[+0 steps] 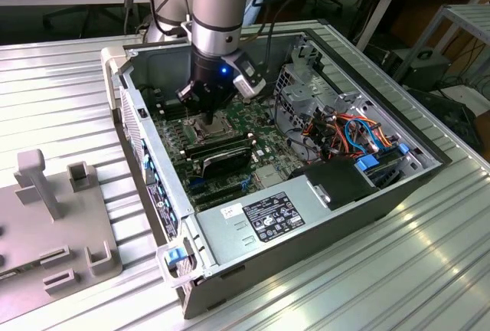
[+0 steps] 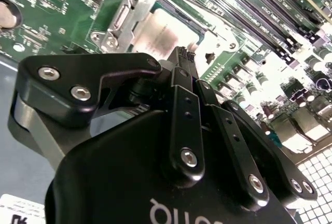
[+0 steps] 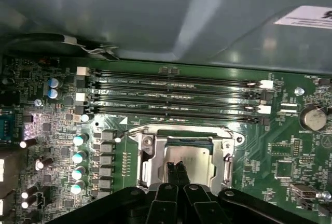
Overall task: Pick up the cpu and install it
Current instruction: 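Close the cpu cover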
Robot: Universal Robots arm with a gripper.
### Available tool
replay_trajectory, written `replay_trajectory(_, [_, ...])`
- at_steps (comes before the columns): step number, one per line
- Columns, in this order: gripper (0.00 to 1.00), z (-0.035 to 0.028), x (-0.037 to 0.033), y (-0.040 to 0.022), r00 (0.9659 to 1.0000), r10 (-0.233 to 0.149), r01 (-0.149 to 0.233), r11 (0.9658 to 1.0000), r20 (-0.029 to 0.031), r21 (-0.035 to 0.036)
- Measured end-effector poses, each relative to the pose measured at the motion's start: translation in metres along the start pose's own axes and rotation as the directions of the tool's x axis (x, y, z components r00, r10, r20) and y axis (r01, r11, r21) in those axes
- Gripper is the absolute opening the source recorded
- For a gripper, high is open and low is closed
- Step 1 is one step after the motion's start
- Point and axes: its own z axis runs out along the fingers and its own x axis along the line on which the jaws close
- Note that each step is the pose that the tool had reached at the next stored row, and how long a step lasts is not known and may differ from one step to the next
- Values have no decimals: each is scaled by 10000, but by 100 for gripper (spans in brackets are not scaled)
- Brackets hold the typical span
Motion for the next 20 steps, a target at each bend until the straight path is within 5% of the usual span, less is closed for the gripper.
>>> replay_trajectory(6, [11, 28, 106, 6, 10000, 0, 0, 10000, -2, 11])
replay_trajectory(20, [11, 82, 122, 8, 10000, -1, 1, 10000, 0, 13])
